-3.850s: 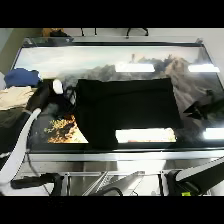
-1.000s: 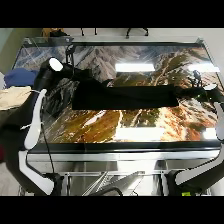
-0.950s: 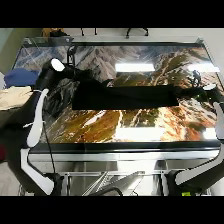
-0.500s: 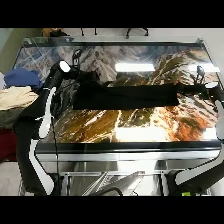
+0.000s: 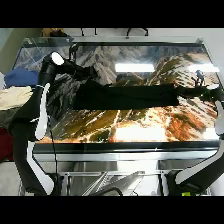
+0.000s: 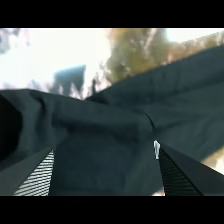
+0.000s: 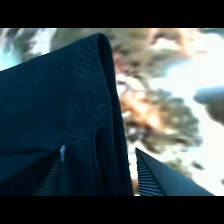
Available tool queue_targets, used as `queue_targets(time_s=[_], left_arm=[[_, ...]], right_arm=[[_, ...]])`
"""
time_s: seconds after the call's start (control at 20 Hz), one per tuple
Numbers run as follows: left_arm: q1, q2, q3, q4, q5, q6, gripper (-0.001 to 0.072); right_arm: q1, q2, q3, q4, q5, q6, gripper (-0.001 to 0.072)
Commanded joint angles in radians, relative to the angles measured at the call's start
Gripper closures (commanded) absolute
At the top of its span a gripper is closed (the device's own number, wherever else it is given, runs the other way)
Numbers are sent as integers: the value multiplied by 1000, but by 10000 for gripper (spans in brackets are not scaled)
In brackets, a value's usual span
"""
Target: Fold the shirts.
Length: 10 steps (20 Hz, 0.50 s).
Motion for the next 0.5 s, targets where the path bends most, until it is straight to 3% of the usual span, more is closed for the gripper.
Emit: queue_targets(time_s=[0.0, 0.05, 0.1, 0.2, 0.25, 0.45], left_arm=[[-27, 19, -29, -4, -41, -10, 35], [-43, 19, -55, -26, -35, -11, 171], [-61, 18, -84, -55, -24, -11, 319], [-100, 16, -129, -108, 17, -10, 544], [-121, 15, -146, -118, 46, -8, 672], [-230, 14, -223, -120, 220, -2, 694]], right_arm=[[0, -34, 1, 97, 82, -51, 295], [0, -39, 1, 144, 108, -81, 313], [0, -42, 1, 182, 132, -101, 390], [0, -44, 1, 195, 162, -106, 510], [0, -44, 1, 195, 177, -106, 667], [-3, -14, 11, 219, 264, -106, 686]])
